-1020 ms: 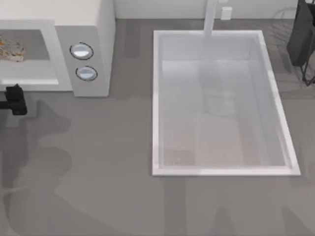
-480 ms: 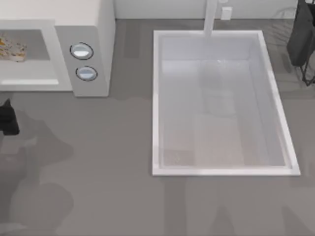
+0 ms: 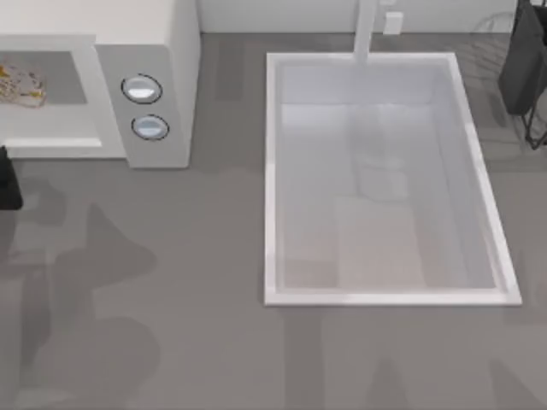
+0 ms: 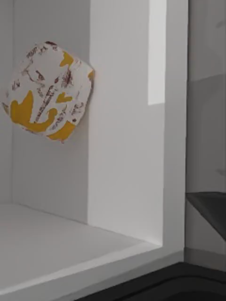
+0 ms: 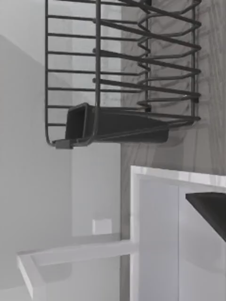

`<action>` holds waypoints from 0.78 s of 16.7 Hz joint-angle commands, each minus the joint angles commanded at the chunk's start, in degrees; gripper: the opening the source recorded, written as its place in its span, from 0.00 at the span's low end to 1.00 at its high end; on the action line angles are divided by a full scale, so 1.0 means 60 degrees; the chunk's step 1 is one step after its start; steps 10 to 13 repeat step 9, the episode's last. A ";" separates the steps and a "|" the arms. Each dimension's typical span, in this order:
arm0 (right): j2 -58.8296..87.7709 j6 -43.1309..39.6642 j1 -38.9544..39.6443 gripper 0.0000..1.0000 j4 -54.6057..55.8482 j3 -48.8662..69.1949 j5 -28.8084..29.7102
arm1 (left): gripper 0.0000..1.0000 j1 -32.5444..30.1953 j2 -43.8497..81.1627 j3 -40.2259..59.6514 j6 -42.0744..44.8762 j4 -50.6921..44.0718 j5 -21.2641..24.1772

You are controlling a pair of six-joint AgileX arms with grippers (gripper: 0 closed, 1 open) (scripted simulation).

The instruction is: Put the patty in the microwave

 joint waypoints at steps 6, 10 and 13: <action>0.0000 0.0000 0.0000 1.00 0.0000 0.0000 0.0000 | 1.00 0.0023 -0.2353 0.0667 -0.0017 -0.3227 -0.0048; 0.0000 0.0000 0.0000 1.00 0.0000 0.0000 0.0000 | 1.00 0.0023 -0.2721 0.0802 -0.0015 -0.3601 -0.0052; 0.0000 0.0000 0.0000 1.00 0.0000 0.0000 0.0000 | 1.00 0.0023 -0.2721 0.0802 -0.0015 -0.3601 -0.0052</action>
